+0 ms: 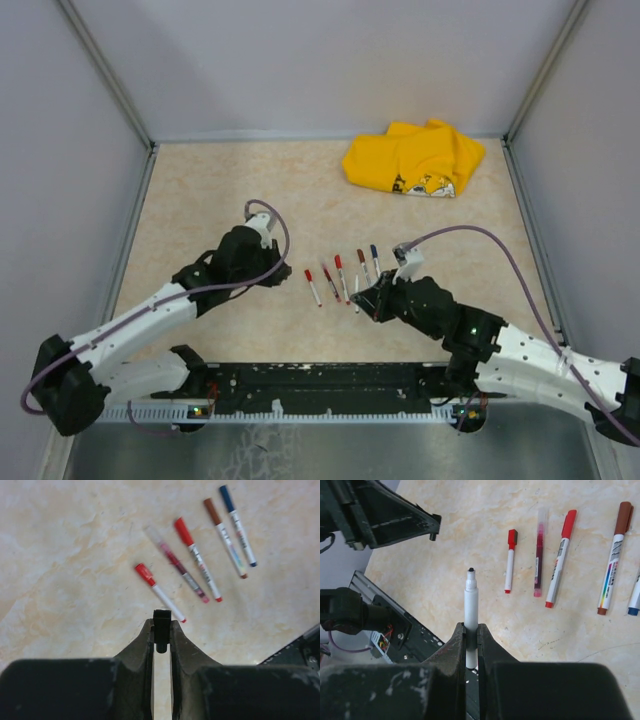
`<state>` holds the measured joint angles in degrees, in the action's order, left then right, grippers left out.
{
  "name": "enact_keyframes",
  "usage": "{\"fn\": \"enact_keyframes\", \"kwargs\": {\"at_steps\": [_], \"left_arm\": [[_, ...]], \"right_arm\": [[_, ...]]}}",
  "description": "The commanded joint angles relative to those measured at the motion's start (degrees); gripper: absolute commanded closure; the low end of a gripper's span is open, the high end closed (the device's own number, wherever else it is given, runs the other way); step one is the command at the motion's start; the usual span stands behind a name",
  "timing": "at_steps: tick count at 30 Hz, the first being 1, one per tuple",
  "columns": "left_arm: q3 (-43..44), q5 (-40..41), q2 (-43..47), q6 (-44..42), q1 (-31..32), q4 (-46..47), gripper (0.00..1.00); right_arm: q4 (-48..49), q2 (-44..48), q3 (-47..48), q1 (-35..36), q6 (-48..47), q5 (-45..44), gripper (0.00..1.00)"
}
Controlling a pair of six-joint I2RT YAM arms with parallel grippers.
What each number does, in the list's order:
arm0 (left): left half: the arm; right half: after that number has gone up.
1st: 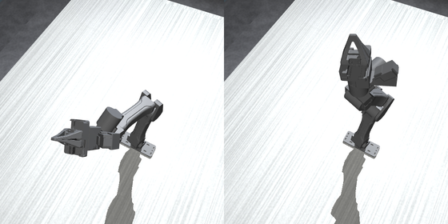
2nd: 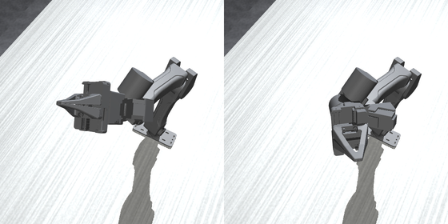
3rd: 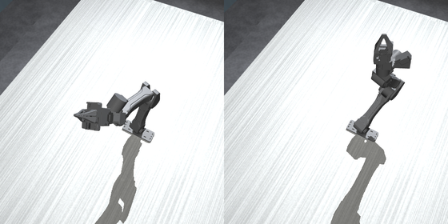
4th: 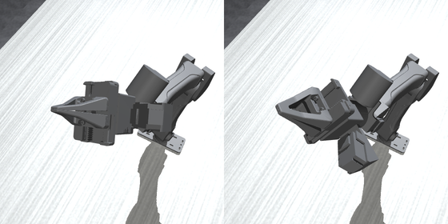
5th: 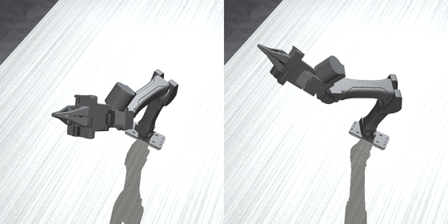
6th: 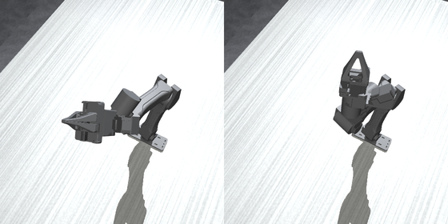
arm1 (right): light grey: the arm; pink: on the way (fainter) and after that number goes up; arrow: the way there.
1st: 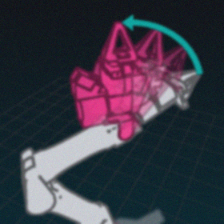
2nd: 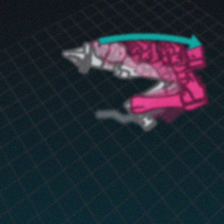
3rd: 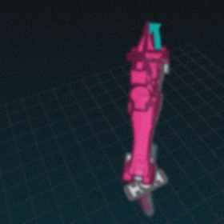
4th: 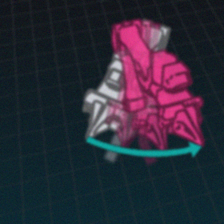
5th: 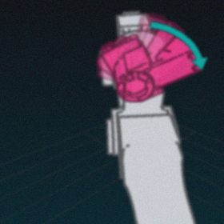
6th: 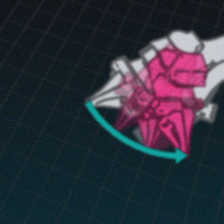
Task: Insert the pens into the pen caps
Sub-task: Insert the pen cap onto the pen.
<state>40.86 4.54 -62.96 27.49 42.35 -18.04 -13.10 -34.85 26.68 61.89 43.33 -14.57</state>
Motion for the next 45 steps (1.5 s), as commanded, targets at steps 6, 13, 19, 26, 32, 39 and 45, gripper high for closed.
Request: {"fn": "enact_keyframes", "kwargs": {"at_steps": [6,13,19,26,32,39,45], "left_arm": [[-2.5,-11.4,12.9,-2.5,0.1,7.2,1.0],[-5.3,-12.4,20.6,3.4,0.1,14.3,1.0],[-6.8,-13.5,23.1,8.1,0.1,20.7,1.0],[-9.0,-16.6,23.6,15.2,0.1,30.6,1.0],[-10.0,-17.9,23.5,18.5,0.1,36.8,1.0],[-10.0,-18.6,23.5,20.9,0.1,39.9,1.0],[-10.2,-20.0,22.9,21.9,0.1,41.6,1.0]], "right_arm": [[3.3,3.5,2.3,0.3,-3.9,-1.6,1.0],[9.9,2.5,2.7,0.3,-6.7,3.2,1.0],[19.5,-1.5,2.2,0.3,-11.5,10.8,1.0],[33.2,-8.7,2.7,0.3,-13.8,18.9,1.0],[38.5,-12.5,4.0,0.3,-14.4,21.2,1.0],[40.8,-15.4,4.9,0.3,-15.4,24.0,1.0],[42.2,-15.3,4.8,0.3,-15.7,23.8,1.0]]}}
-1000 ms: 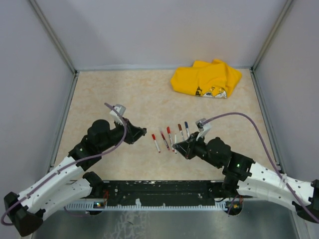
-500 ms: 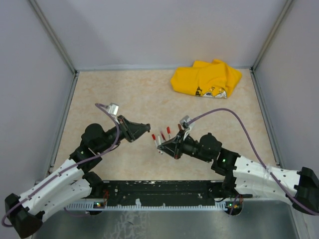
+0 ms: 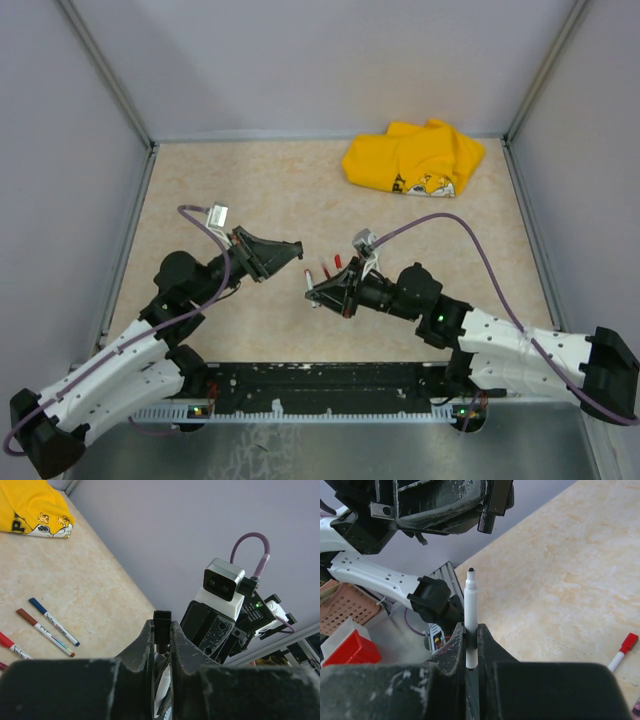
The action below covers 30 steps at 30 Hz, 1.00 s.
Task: Insert the pens into the pen caps
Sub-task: Insert the pen cap onto the pen.
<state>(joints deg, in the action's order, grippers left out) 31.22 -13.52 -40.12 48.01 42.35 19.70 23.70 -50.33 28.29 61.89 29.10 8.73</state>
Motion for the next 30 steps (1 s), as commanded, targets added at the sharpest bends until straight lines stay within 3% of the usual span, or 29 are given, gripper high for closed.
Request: {"fn": "enact_keyframes", "kwargs": {"at_steps": [1,30], "left_arm": [[-0.6,-2.1,0.0,1.5,0.1,4.0,1.0],[-0.2,-8.0,-1.8,3.2,0.1,5.1,1.0]], "right_arm": [[5.4,0.1,3.4,0.3,-1.6,0.4,1.0],[4.2,1.1,4.2,0.3,-1.4,-1.9,1.0]]}}
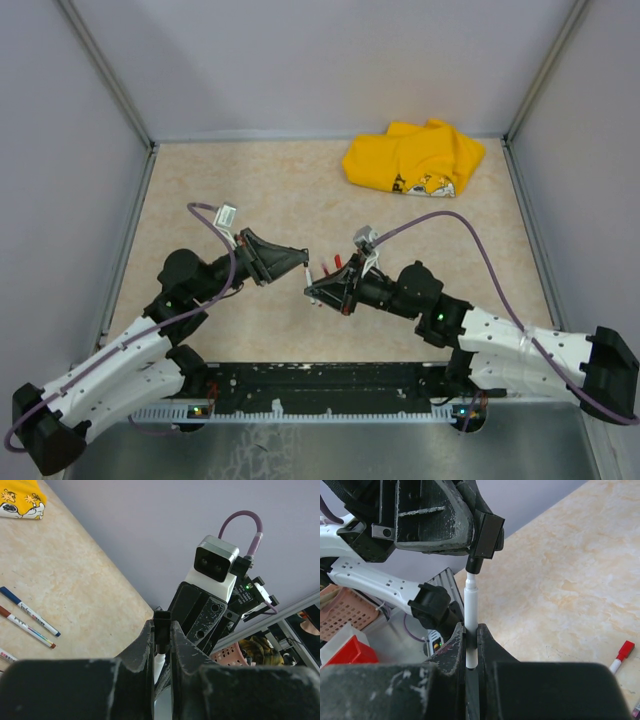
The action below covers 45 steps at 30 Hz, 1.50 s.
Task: Insert the pens into the pen caps
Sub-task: Insert the pen cap onto the pen.
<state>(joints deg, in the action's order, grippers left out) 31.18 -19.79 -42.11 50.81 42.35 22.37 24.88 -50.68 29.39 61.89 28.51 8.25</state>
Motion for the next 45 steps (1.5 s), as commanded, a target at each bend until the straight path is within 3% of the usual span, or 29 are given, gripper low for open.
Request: {"fn": "enact_keyframes", "kwargs": {"at_steps": [1,33,41,45], "left_arm": [[-0.1,-1.8,0.2,0.5,0.1,2.4,1.0],[-3.2,-3.5,0.2,0.5,0.1,3.2,0.99],[-4.3,-3.8,0.1,-0.1,0.1,4.4,0.92],[-4.0,-3.6,0.1,-0.6,0.1,4.4,0.79]], "right_arm": [[2.9,1.6,3.1,0.3,-0.8,-1.5,1.0],[8.4,-0.1,6.3,0.4,-1.0,-10.3,1.0],[7.3,-0.1,7.3,0.3,1.4,-12.5,1.0],[6.0,0.3,7.4,0.3,1.3,-12.8,1.0]]}}
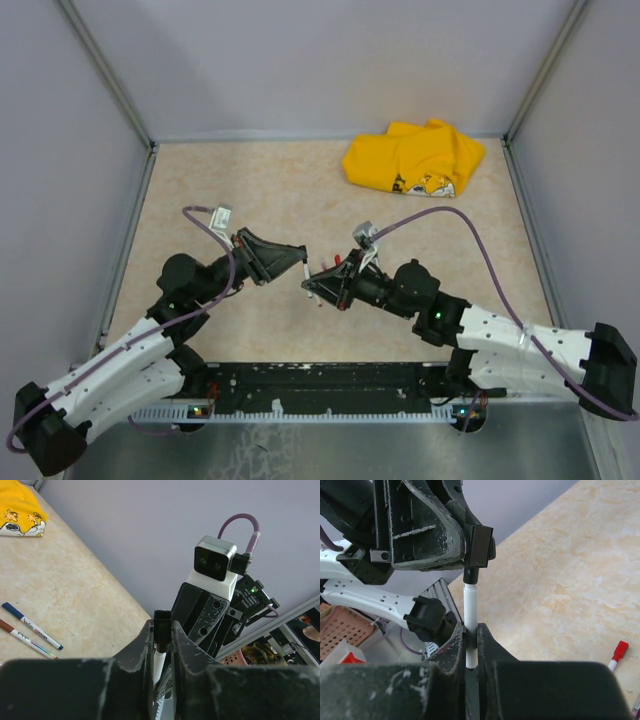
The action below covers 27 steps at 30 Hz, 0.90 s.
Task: Insert the pens into the pen caps
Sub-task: Insert the pen cap onto the pen, then press the pen cap onto the pen.
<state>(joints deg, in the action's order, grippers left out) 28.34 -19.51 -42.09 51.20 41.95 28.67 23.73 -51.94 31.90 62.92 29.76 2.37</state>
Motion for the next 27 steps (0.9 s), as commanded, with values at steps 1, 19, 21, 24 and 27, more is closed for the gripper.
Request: {"fn": "enact_keyframes", "kwargs": {"at_steps": [1,19,21,24,27], "left_arm": [[-1.0,-3.7,0.1,-1.2,0.5,-2.1,0.74],[2.2,0.4,2.1,-3.4,0.5,-3.4,0.19],[2.2,0.7,2.1,-3.4,0.5,-3.1,0.18],[2.3,1.1,1.9,-3.2,0.5,-2.8,0.19],[1.9,1.4,1.9,-2.6,0.5,-1.6,0.25]], "right_arm": [[6.4,1.6,4.9,-0.7,-0.4,-6.4,1.0],[-0.9,0.3,3.8,-0.7,-2.2,5.4,1.0],[-0.9,-0.2,3.9,-0.7,-2.1,6.4,1.0],[-0.6,-0.9,4.1,-0.7,-2.0,7.8,1.0],[-0.6,-1.6,4.3,-0.6,-1.9,8.9,1.0]]}}
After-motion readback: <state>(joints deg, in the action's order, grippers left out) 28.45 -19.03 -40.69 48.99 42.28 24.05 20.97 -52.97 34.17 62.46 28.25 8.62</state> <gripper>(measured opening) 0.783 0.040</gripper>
